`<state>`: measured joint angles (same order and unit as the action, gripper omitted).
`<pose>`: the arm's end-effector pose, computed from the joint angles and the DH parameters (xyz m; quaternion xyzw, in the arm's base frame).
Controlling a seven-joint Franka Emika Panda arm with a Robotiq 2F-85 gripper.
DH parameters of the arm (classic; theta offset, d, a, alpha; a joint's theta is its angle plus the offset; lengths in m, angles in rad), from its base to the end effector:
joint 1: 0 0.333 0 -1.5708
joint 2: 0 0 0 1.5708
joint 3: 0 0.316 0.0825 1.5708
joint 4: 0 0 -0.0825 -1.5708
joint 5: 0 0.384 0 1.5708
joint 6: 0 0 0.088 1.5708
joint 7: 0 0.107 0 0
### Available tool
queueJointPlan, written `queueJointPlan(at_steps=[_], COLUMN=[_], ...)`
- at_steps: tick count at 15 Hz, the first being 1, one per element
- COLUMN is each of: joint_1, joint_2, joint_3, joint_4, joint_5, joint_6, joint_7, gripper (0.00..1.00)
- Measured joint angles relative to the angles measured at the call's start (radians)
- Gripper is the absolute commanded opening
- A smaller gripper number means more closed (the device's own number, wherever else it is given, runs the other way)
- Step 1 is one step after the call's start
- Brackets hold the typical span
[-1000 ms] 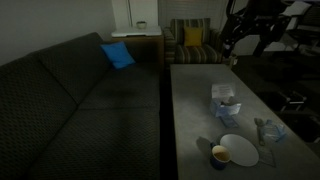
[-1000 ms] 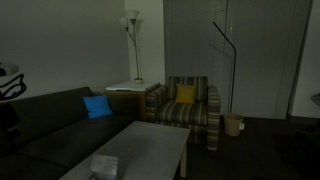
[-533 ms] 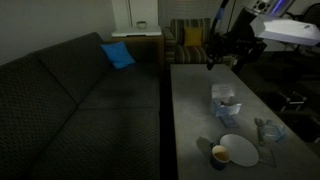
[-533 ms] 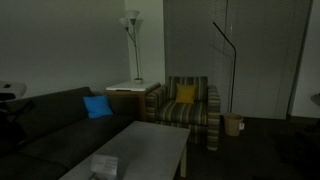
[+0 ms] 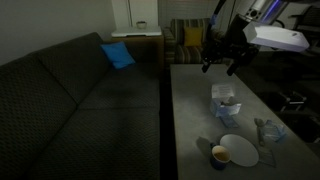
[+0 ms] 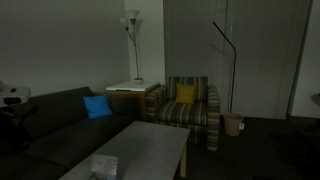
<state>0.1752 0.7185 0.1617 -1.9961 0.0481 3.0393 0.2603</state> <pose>0.5905 0.1994 0.1326 -0.9847 0.0136 -0.1409 0.1014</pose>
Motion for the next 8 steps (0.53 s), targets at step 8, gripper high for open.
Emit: queueJointPlan(at_steps=[8], joint_1=[0.016], joint_2=[0.146], joint_3=[0.001], joint_4=[0.055], joint_5=[0.017], joint_6=[-0.005], joint_7=[-0.011], gripper=[1.0])
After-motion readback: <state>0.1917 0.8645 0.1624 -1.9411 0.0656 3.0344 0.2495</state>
